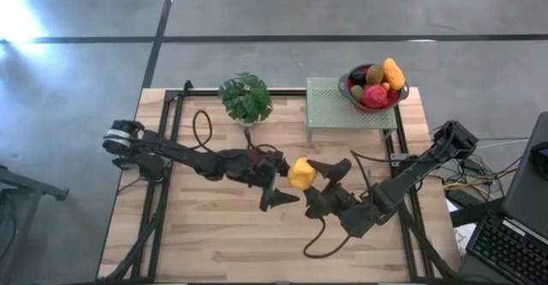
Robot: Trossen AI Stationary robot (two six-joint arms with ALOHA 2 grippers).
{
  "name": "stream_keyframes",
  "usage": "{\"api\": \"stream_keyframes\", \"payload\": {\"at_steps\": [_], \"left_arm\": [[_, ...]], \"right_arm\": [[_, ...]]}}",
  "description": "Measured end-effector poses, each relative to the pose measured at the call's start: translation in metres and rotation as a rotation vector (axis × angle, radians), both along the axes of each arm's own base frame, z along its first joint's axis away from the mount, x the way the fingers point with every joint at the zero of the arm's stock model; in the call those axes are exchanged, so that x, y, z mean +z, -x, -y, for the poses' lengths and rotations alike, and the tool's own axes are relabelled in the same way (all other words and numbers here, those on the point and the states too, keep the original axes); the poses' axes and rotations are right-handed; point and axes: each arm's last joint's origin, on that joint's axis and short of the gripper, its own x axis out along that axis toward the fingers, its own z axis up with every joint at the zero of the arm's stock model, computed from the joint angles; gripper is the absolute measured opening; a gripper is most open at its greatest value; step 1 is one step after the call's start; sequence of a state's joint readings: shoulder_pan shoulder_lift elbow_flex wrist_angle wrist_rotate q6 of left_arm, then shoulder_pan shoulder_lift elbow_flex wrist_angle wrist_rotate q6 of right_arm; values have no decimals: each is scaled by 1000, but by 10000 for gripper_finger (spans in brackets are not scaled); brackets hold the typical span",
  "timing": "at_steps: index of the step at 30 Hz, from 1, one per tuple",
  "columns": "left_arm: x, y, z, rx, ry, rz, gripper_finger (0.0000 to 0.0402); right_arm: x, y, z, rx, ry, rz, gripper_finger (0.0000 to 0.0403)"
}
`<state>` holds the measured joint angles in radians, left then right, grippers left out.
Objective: Pick & Place Fruit
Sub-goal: Put the yellow bell pepper into the red strainer bowl on the shelf
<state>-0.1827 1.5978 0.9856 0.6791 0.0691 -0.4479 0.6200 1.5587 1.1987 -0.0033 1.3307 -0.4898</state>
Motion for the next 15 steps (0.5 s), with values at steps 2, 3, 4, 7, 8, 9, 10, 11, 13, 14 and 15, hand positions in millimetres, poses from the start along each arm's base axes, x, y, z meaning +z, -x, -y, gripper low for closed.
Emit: {"api": "stream_keyframes", "payload": {"at_steps": [2,3,4,7,8,9,10,11,13,14,15], "left_arm": [[-3,0,-1,4,16,-32,398],[-4,0,-1,4,23,-41,398],[-5,0,-1,4,29,-48,398],[-5,0,-1,2,52,-53,399],[-5,0,0,1,54,-51,398],[-5,0,0,0,54,-52,398],[-5,1,1,-1,56,-53,398],[-5,1,1,-3,60,-55,399],[-5,1,2,-5,74,-58,399],[-5,1,2,-6,85,-60,398],[-5,1,2,-7,91,-61,398]], "right_arm": [[4,2,1,-45,32,-2,320],[8,4,3,-65,42,0,317],[13,6,5,-85,47,7,315],[30,12,15,-119,26,46,310],[35,14,20,-126,21,54,310],[41,16,26,-138,13,65,311],[46,19,32,-151,5,77,313],[52,22,39,-165,-4,89,316],[63,28,55,-201,-14,105,321],[67,31,63,-221,-17,112,322],[72,34,72,-240,-23,120,322]]}}
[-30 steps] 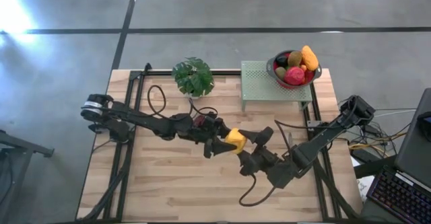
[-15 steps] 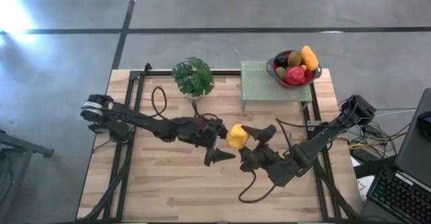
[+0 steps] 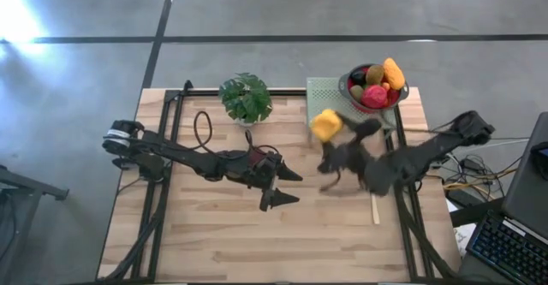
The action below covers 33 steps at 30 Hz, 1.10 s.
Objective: Pick & Place Fruit
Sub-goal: Put the yellow bell pepper into the red strainer bowl on the shelf
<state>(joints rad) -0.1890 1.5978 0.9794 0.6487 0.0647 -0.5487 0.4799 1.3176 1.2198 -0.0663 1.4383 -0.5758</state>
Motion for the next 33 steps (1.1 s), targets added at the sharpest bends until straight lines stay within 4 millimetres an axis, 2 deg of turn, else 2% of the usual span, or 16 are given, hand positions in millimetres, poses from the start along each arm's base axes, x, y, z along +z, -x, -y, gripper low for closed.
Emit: {"api": "stream_keyframes", "payload": {"at_steps": [4,7,12,16,23,33], "left_arm": [[0,0,0,0,8,0,399],[0,0,0,0,7,-2,399],[-1,0,1,-11,8,-3,399],[-1,1,2,-29,7,-4,398],[-1,1,2,-29,-2,-2,399],[-1,1,2,-32,-2,-2,398]], "right_arm": [[15,13,36,-15,-45,41,315],[19,22,64,11,-115,72,311],[15,46,110,-77,-250,91,317],[8,68,134,-221,-333,96,322],[6,104,153,-411,-410,195,306],[6,136,160,-555,-475,341,323]]}}
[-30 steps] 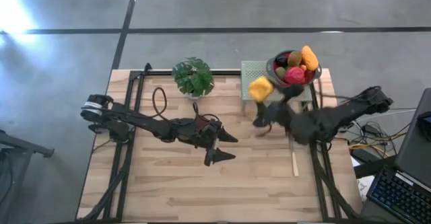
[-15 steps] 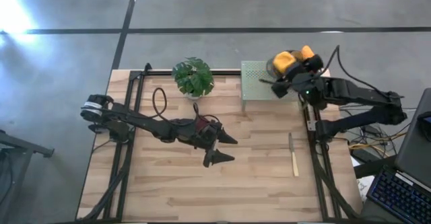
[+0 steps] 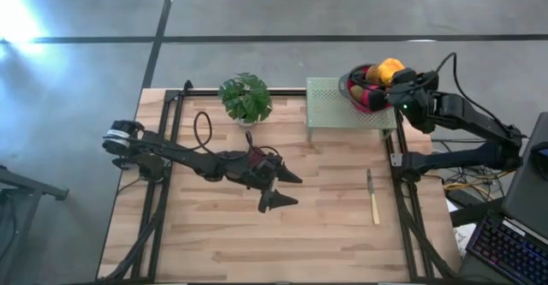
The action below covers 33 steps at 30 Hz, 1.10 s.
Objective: Pick & Place Fruit
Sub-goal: Put the yellow bell pepper into the red strainer bowl on the shelf
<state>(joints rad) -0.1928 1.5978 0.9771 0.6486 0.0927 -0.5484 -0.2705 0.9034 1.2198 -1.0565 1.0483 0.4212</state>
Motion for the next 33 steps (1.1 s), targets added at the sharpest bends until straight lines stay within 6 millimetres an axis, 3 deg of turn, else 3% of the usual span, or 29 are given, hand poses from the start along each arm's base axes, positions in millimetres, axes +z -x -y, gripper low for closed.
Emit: {"api": "stream_keyframes", "payload": {"at_steps": [7,14,25,33], "left_arm": [[0,0,0,-1,1,0,399],[0,0,0,0,1,0,399],[0,0,1,-3,4,0,399],[0,0,2,-7,5,0,398]], "right_arm": [[-9,13,1,-100,-63,0,310],[-16,24,0,-185,-105,6,327],[-33,17,5,-253,-107,0,312],[-55,12,17,-343,-127,-67,338]]}}
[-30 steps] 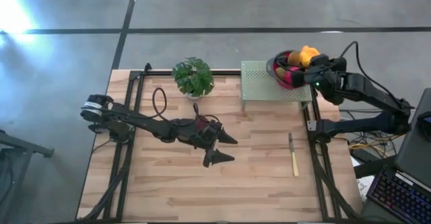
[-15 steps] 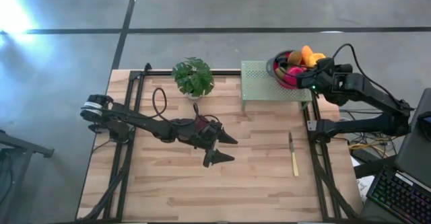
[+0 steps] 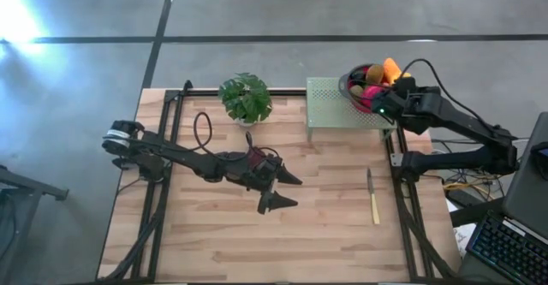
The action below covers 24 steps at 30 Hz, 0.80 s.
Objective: Pick & Place Fruit
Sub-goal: Put the yellow bell pepper into the red strainer bowl on the shelf
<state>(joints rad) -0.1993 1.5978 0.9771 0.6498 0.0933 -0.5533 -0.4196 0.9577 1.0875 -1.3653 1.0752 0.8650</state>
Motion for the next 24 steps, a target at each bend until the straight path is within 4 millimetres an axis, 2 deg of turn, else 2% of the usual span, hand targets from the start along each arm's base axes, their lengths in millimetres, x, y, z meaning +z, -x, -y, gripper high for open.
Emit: {"api": "stream_keyframes", "payload": {"at_steps": [14,24], "left_arm": [[0,0,0,0,0,0,399],[0,0,0,0,0,0,399]], "right_arm": [[-23,-5,3,-2,-40,-23,321],[-25,-6,4,-20,-33,25,359]]}}
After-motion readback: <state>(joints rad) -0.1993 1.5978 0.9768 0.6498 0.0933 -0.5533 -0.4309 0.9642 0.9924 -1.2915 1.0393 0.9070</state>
